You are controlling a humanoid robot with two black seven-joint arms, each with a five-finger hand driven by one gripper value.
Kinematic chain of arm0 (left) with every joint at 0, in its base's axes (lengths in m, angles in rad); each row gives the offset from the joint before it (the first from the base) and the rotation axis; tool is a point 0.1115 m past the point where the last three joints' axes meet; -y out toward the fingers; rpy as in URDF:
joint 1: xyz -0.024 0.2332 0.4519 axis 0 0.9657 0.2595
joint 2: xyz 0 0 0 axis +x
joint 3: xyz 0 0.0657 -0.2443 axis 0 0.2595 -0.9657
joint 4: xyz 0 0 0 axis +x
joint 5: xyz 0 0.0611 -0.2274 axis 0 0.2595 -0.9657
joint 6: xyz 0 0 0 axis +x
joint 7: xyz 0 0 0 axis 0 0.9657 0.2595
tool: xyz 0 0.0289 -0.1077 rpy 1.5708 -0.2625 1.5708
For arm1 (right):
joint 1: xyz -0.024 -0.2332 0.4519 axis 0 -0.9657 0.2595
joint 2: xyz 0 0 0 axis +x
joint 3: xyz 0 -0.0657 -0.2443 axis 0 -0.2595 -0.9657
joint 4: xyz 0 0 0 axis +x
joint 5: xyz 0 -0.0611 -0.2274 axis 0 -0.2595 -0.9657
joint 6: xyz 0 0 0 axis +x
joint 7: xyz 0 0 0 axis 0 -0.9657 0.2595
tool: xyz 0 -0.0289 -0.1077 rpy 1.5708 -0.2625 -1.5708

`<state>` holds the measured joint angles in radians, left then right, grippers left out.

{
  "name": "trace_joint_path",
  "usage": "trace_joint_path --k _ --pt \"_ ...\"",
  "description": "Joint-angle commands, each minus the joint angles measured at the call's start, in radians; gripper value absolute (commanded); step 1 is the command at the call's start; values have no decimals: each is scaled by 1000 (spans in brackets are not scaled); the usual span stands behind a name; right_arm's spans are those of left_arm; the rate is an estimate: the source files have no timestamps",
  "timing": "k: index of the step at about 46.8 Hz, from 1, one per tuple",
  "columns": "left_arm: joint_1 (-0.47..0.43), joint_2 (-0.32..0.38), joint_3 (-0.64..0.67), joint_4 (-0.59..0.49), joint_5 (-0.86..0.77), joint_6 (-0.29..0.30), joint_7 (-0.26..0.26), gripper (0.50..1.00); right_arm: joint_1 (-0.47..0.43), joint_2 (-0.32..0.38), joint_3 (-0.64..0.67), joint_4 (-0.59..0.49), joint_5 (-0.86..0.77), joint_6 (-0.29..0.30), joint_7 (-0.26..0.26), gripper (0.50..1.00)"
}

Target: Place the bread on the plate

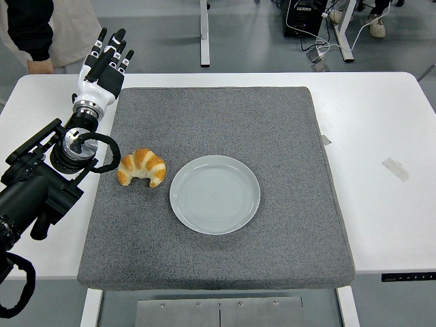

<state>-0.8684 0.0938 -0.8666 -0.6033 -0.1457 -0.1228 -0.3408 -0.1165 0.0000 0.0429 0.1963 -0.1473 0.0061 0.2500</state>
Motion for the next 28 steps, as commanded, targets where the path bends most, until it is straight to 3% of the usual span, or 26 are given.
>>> trace_joint_path --k 1,6,13,28 --pt "0 1 -2 -1 1 0 -1 995 0 0 0 0 0 0 0 1000" --pt "-1 1 4 0 9 9 -40 995 0 0 2 0 0 0 0 1000" --pt "-3 24 3 2 8 18 -38 995 0 0 3 0 0 0 0 1000" --pt "-12 95 3 0 29 -20 -49 995 0 0 5 2 0 0 0 1000"
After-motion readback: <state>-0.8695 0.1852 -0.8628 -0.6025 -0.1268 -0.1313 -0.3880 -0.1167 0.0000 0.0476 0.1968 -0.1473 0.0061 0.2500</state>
